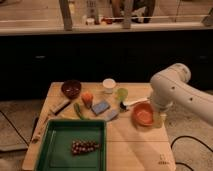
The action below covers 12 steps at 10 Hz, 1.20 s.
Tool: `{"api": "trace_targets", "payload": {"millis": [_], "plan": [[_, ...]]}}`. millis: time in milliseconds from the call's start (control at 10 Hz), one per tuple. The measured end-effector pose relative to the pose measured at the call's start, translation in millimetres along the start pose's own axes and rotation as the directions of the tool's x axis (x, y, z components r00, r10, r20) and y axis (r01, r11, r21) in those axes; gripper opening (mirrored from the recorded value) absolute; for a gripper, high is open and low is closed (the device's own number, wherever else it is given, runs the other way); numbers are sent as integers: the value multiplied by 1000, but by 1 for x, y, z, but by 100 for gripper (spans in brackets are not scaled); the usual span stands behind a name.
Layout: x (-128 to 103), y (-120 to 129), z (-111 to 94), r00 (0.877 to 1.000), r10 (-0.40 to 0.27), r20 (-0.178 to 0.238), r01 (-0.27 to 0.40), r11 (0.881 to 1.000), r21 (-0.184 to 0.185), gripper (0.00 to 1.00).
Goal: Place grapes in table surface
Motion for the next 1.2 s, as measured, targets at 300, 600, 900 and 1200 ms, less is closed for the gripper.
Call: {"api": "trace_targets", "payload": {"millis": [300, 600, 900, 1200], "plan": [[-9, 5, 0, 1000, -25, -12, 25, 1000, -8, 80], [-41, 7, -2, 998, -65, -19, 65, 998, -7, 80], [-60, 12, -3, 994, -107, -31, 107, 994, -10, 80], [-78, 14, -4, 990, -138, -34, 138, 990, -10, 80]]}}
